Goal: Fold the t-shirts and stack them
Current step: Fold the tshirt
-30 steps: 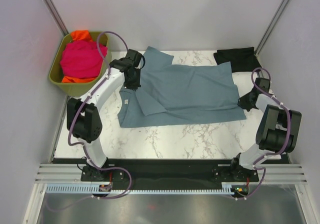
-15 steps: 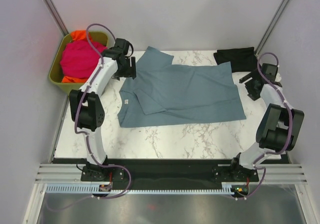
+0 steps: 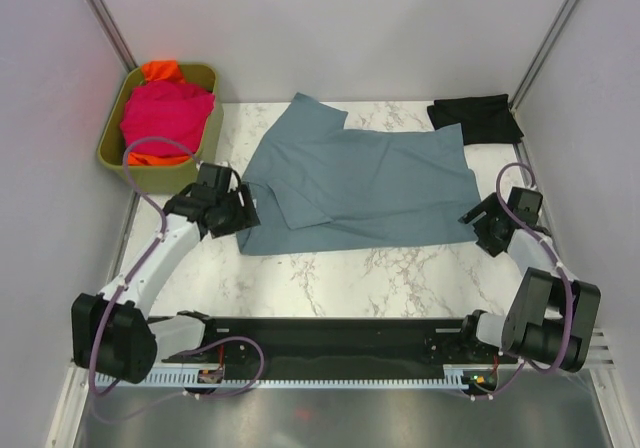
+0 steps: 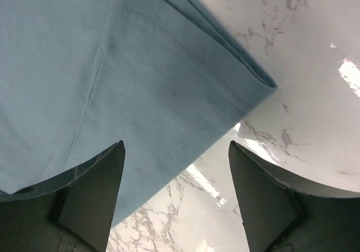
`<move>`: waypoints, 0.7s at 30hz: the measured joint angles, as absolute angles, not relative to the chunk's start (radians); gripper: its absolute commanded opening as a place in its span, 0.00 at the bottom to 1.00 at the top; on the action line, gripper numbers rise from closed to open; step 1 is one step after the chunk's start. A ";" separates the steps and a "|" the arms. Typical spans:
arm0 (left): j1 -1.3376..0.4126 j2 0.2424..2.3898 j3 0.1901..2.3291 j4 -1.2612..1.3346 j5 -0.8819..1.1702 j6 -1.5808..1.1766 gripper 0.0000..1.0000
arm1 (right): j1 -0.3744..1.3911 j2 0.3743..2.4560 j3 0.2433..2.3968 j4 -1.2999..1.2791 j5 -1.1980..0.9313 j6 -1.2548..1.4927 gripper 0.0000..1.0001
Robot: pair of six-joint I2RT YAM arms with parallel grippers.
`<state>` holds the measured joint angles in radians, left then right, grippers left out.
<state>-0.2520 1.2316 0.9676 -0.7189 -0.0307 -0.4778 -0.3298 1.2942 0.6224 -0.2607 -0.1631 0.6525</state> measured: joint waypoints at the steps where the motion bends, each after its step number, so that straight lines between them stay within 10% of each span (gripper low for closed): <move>1: -0.252 1.203 0.920 -0.703 -0.027 -0.498 0.76 | -0.335 1.277 0.604 -0.262 -0.165 0.646 0.81; 16: -0.231 1.206 0.636 -0.454 -0.017 -0.668 0.79 | -0.447 1.386 0.582 -0.104 -0.232 0.639 0.60; 21: -0.231 1.211 0.587 -0.376 -0.020 -0.693 0.56 | -0.447 1.412 0.578 -0.073 -0.220 0.640 0.28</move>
